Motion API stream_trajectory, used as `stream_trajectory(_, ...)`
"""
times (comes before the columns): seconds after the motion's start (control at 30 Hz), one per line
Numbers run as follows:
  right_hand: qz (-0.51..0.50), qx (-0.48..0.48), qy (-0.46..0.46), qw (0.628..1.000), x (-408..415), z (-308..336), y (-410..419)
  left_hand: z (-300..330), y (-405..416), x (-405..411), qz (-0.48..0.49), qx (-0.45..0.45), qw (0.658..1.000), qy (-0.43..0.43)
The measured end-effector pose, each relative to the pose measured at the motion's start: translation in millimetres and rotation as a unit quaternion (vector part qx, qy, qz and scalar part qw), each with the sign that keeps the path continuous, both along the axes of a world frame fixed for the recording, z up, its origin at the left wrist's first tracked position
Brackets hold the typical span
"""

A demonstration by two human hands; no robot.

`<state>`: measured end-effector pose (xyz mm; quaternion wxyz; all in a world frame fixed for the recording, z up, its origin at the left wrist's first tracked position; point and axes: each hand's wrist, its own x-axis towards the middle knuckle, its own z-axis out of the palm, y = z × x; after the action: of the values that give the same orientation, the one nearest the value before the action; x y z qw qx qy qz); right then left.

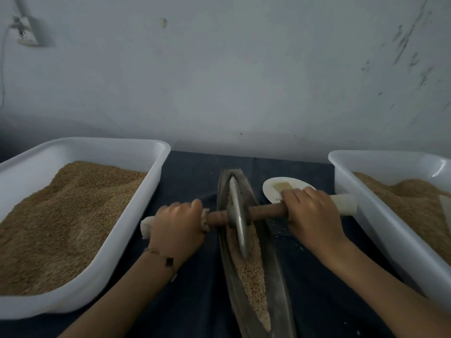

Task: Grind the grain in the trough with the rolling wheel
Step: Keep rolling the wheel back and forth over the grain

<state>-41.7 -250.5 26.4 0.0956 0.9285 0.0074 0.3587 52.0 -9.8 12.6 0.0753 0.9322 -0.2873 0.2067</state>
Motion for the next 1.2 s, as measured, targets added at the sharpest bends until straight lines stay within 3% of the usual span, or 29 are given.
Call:
stream_trajectory(0.27,0.019,0.014,-0.027,0.999,-62.4,-4.2,9.8,10.8,24.9,-70.9,-0.076,0.009,0.996,-0.039)
stream_trajectory(0.33,0.02,0.019,-0.025,0.999,-59.4,-5.8,8.7,13.4,22.3,-69.9,-0.077,0.019,0.997,-0.013)
stream_trajectory(0.47,0.004,0.045,-0.006,0.999,-36.1,-12.9,3.1,16.0,6.8,-40.7,-0.008,0.071,0.997,0.009)
stream_trajectory(0.7,-0.044,0.034,0.062,0.997,42.4,5.2,-10.0,18.7,-21.6,23.6,0.053,0.058,0.993,0.092)
stream_trajectory(0.8,-0.042,0.018,0.048,0.998,66.3,14.9,-10.4,19.6,-28.4,40.7,0.075,0.031,0.989,0.126)
stream_trajectory(1.03,-0.051,0.108,0.027,0.992,41.7,-11.8,-11.6,20.7,-31.0,30.0,0.056,0.065,0.996,-0.028)
stream_trajectory(1.2,-0.023,0.124,0.056,0.99,-11.1,-27.6,-4.9,22.4,-18.7,-17.0,0.023,0.075,0.995,-0.067)
